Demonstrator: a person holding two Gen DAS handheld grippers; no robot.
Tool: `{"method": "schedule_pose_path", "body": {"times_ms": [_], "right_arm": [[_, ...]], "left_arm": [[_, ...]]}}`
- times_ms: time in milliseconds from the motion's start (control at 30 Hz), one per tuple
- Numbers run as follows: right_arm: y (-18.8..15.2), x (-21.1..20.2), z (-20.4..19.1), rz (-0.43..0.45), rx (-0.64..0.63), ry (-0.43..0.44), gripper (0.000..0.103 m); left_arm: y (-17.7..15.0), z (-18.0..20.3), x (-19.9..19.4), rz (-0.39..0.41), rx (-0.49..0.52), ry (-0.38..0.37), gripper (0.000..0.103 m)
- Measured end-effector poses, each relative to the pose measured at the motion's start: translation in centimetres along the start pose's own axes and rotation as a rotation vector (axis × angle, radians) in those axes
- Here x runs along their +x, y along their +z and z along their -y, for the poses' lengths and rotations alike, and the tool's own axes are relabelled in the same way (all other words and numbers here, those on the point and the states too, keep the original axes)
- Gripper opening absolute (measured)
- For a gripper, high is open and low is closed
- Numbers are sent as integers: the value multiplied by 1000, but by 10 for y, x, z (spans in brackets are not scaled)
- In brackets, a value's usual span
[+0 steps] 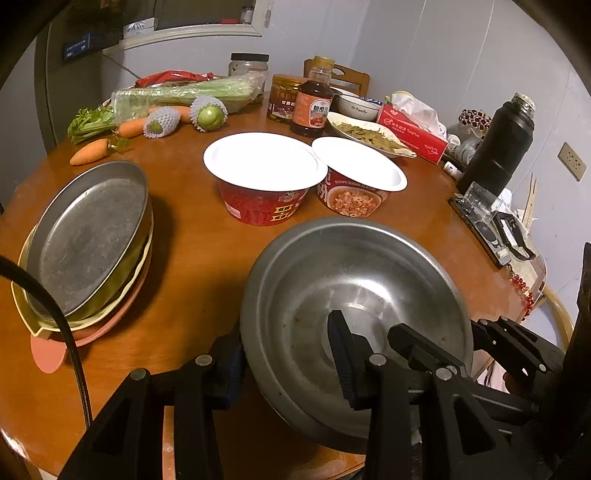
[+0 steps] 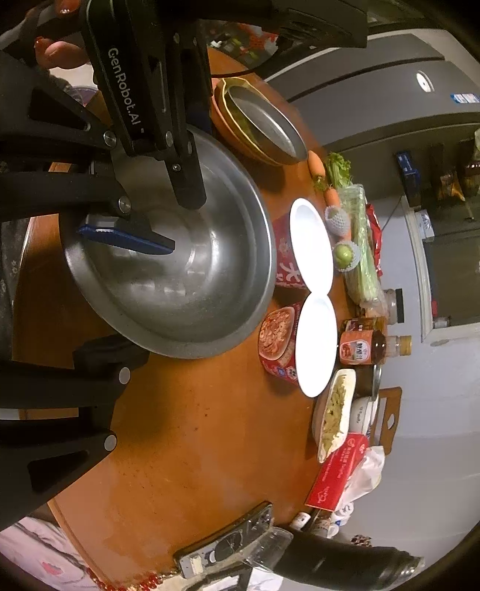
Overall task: Organize plates and bowls
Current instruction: 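Carry the steel bowl with the left gripper and set it down by the table edge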
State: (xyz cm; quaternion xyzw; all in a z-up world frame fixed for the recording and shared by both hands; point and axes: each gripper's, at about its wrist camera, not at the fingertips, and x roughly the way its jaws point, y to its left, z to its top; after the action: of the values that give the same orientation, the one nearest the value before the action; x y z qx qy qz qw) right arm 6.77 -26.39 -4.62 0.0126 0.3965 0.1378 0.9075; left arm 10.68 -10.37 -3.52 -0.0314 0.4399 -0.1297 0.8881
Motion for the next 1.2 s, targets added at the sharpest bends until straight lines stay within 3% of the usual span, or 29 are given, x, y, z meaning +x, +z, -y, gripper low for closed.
{"method": "schedule_pose_path", "body": {"times_ms": [300, 767, 1200], "right_arm": [[-2, 6, 2, -15, 7, 22, 44], [1, -8, 8, 51, 33, -6, 64], [15, -39, 8, 121, 88, 5, 64]], "left_arm": [[-1, 0, 3, -7, 11, 22, 43], [2, -11, -20, 57, -17, 73, 54], [8, -22, -59, 137, -30, 94, 56]]}}
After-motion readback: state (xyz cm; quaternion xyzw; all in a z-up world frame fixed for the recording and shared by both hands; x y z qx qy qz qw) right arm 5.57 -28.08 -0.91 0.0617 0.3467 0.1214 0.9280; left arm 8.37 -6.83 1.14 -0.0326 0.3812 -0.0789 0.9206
